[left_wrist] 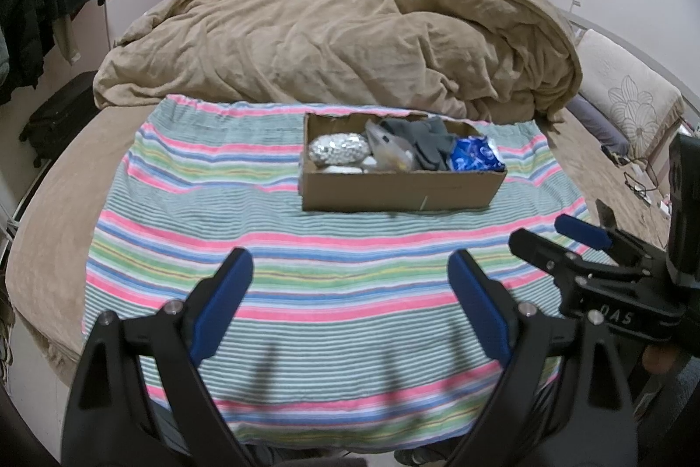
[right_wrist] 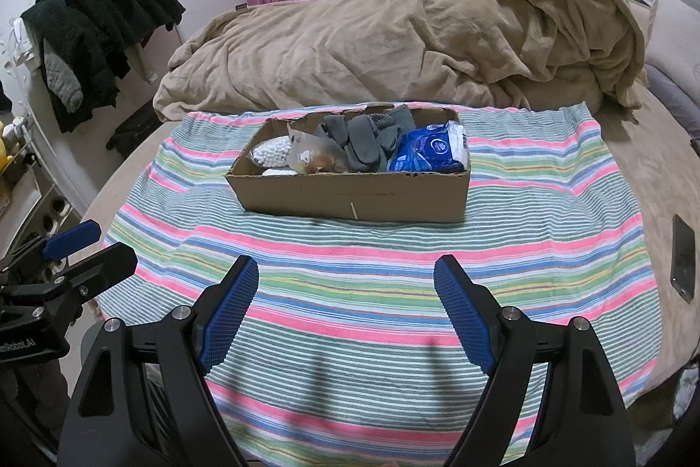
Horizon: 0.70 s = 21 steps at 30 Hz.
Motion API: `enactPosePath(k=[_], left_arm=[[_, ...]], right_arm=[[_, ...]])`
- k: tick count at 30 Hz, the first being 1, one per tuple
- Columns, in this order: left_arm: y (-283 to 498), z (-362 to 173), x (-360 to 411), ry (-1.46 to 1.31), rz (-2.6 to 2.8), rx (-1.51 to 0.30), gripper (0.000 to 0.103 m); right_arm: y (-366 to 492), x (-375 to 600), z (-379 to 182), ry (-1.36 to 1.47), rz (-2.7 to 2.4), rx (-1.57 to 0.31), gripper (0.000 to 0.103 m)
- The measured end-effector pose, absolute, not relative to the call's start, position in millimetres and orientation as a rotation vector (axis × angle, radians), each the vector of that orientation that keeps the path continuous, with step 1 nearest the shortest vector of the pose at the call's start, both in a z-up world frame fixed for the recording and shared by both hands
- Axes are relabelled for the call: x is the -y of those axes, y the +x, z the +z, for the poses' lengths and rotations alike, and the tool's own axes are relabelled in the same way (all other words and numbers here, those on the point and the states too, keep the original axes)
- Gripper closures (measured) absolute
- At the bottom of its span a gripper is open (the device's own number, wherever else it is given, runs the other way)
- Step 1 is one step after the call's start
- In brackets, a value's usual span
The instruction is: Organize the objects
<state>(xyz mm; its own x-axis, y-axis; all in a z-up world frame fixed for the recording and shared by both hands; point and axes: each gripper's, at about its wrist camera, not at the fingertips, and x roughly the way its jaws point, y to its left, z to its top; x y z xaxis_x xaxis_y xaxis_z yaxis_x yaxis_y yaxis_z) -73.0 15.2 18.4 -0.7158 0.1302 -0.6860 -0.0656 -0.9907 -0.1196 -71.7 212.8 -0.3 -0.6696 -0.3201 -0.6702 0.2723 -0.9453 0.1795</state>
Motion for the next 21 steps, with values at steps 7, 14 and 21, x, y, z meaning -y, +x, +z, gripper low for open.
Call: enactPosePath(k=[7,14,21], left_arm=[[-73.5,18.2,-15.1,-1.137,2.811,0.134,0.011],[-74.9,15.1,-14.7,-1.143,2.808,0.133,0.011],[-82.4,8.1,-19.4,-1.140,2.794,0.105,0.011]], right_arm=[[-72.6,-212.2,-0.2,1.065,-2.605,0.092,0.018],[-72.8,-212.9,-0.7,1.066,-2.604,0.093,0.018],[-75.3,-212.4,-4.1,1.077,-2.603,0.095,0.018]])
